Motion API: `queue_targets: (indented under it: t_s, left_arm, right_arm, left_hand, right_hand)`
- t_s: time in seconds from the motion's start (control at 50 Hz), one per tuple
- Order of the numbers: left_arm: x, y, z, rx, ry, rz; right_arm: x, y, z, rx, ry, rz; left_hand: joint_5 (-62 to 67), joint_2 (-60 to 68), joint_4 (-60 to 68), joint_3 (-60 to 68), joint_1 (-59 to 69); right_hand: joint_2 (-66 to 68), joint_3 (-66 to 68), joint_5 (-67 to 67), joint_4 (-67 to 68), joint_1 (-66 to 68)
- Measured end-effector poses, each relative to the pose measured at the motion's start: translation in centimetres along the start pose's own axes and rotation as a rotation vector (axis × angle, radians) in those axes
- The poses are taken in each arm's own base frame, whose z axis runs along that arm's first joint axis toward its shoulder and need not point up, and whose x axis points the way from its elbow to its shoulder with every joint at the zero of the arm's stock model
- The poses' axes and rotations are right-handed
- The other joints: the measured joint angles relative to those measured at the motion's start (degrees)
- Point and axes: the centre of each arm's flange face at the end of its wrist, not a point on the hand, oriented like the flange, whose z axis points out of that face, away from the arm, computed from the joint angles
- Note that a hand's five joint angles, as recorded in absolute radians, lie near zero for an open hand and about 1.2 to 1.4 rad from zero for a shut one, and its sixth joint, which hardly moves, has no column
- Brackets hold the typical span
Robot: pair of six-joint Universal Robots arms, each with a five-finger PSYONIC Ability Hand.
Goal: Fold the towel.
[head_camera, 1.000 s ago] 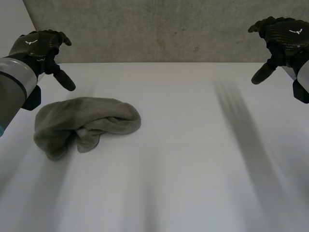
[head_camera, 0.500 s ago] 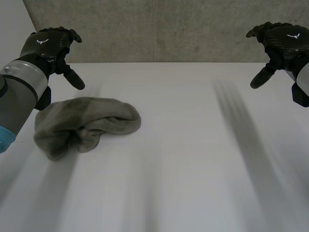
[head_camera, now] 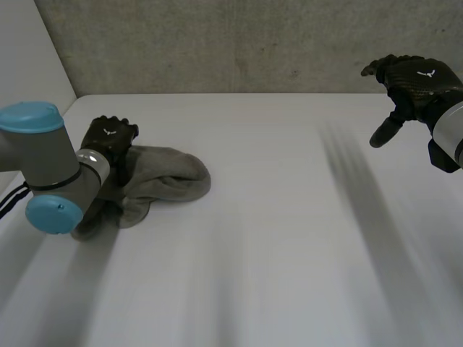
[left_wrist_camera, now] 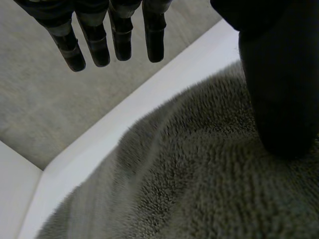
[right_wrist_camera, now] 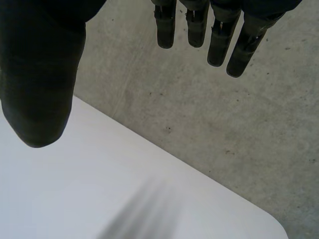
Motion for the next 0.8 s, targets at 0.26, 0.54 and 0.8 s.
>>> queue_targets:
  t_s: [0.26, 0.54, 0.8]
  left_arm:
    - [0.6, 2.0, 1.9, 0.003, 0.085, -0.017]
    - [5.4, -4.5, -2.6, 0.132, 0.193, -0.090]
    - [13.3, -14.7, -13.1, 0.424, 0.453, -0.308]
  right_arm:
    - [-0.3, 1.1, 0.3, -0.033, -0.011, -0.028]
    - [0.2, 0.6, 0.3, -0.019, 0.003, -0.027]
    - [0.9, -0.4, -0.2, 0.009, 0.023, -0.032]
  left_hand:
    - [60.3, 58.7, 0.0, 0.0, 57.0]
    - [60.4, 58.8, 0.0, 0.0, 57.6]
    - [60.6, 59.3, 0.0, 0.0, 57.7]
  right_hand:
    - [0.0, 0.0, 0.0, 0.0, 0.0]
    - [-0.4, 0.0, 0.0, 0.0, 0.0]
    - [-0.4, 0.0, 0.0, 0.0, 0.0]
